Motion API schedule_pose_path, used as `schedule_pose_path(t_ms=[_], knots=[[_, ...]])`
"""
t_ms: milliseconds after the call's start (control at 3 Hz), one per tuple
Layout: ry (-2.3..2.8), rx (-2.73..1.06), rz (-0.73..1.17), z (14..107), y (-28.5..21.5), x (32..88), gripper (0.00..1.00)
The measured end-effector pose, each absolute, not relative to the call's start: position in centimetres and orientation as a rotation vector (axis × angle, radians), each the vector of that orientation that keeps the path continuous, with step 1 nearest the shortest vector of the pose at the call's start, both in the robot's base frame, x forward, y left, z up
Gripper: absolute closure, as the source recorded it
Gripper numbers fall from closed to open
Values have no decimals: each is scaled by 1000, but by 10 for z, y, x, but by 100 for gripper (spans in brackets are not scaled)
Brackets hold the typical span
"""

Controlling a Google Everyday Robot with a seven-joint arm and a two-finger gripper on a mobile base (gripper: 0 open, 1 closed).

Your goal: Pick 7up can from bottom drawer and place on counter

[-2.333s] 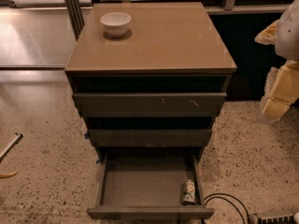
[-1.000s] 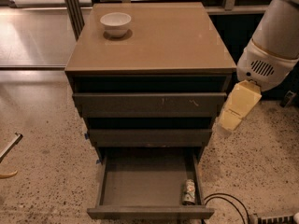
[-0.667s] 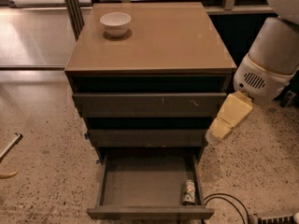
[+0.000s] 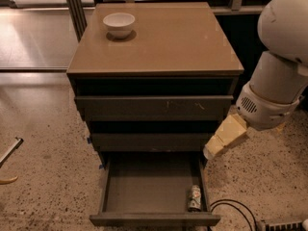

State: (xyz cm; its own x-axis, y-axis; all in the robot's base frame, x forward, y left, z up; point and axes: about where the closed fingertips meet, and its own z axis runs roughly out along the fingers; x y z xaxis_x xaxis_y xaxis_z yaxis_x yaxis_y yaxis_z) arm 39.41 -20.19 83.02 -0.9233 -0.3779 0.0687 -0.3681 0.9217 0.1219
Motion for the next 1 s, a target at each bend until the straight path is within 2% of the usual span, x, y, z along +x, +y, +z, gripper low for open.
schedule_pose_path(t_ms=[333,1000], knots=[[-2987,304,-135,798,-204,375,0],[-3031,-154,-238,727,-164,307,0]])
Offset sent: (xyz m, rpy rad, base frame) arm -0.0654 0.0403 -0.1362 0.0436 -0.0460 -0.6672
